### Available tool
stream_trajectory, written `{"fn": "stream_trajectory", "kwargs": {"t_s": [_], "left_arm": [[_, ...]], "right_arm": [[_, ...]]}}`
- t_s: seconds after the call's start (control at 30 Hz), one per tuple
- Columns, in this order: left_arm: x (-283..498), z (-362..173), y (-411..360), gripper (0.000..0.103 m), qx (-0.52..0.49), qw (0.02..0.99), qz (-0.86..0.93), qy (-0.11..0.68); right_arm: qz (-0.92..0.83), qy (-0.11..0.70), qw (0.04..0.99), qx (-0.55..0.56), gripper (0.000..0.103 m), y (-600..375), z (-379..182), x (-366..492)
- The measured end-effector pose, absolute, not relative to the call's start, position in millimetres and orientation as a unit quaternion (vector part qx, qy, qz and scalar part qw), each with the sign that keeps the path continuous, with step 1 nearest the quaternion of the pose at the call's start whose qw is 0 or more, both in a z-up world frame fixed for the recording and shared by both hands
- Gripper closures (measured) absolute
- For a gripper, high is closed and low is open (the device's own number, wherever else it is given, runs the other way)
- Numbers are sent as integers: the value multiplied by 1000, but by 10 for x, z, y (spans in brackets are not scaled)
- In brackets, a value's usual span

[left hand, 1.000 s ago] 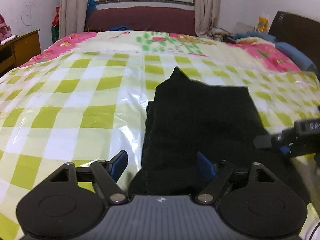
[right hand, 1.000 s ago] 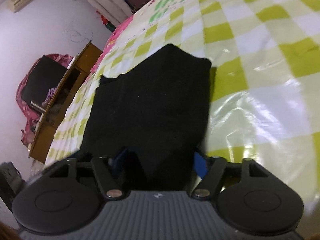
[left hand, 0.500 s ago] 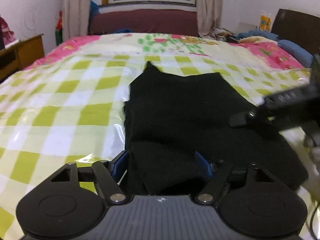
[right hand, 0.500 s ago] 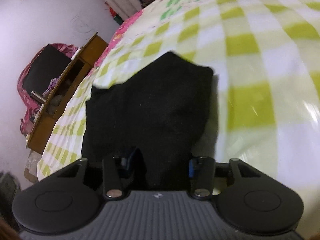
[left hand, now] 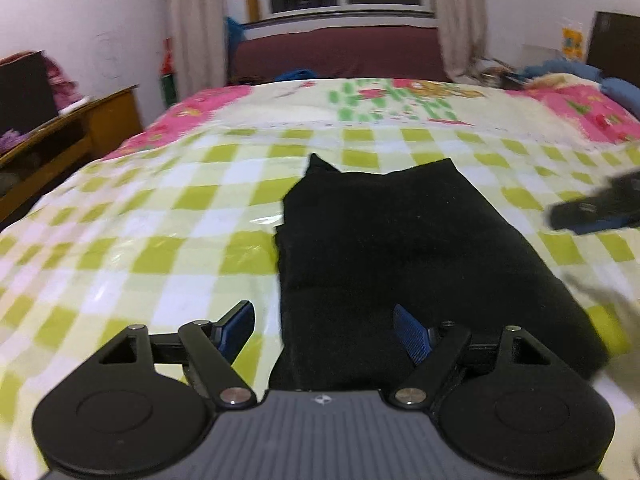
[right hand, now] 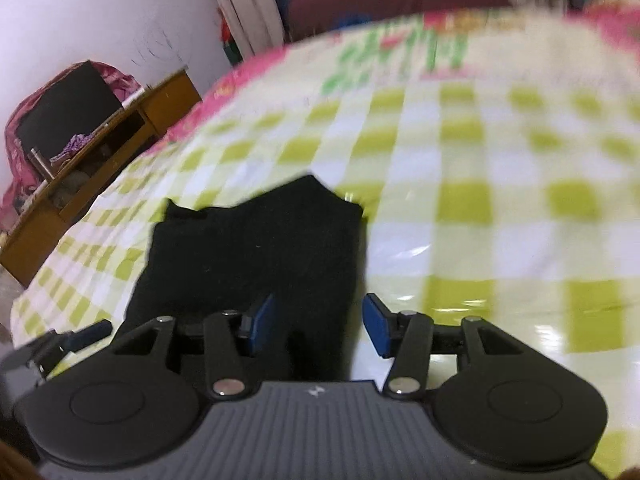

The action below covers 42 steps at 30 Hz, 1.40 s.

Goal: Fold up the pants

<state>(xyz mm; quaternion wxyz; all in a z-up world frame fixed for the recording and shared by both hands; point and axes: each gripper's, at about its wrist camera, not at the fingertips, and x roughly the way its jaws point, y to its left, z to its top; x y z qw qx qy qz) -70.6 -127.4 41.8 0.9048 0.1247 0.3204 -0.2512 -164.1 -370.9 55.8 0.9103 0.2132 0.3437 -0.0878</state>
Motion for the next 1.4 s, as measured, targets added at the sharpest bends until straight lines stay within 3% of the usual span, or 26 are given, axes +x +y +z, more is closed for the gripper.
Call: {"fn": "stream_trajectory", "kwargs": {"t_s": [0.3,0.43,0.57,0.8,1.4], "left_arm": [[-1720,850,-1079,6,111,922,-241,283],[-2024,964,-1089,0,117,931,-233,257],[-2224,1078,-1084,0,119,936,-234,234],[-2347,1079,-1088,0,99,935,-242,240],[-2312,692,-1352,0,159,917,-222,290]], "right_arm": [[-87,345,911,209,50,-2877,779,-2735],[-98,334,915,203,49,-2722,925,-2987],[-109,319,921,196,48,-2661,1073,-3111],[-113,307,927,186,46,-2605,1132,-3244],[-114,334,920,173,45,-2753,690,-3159]]}}
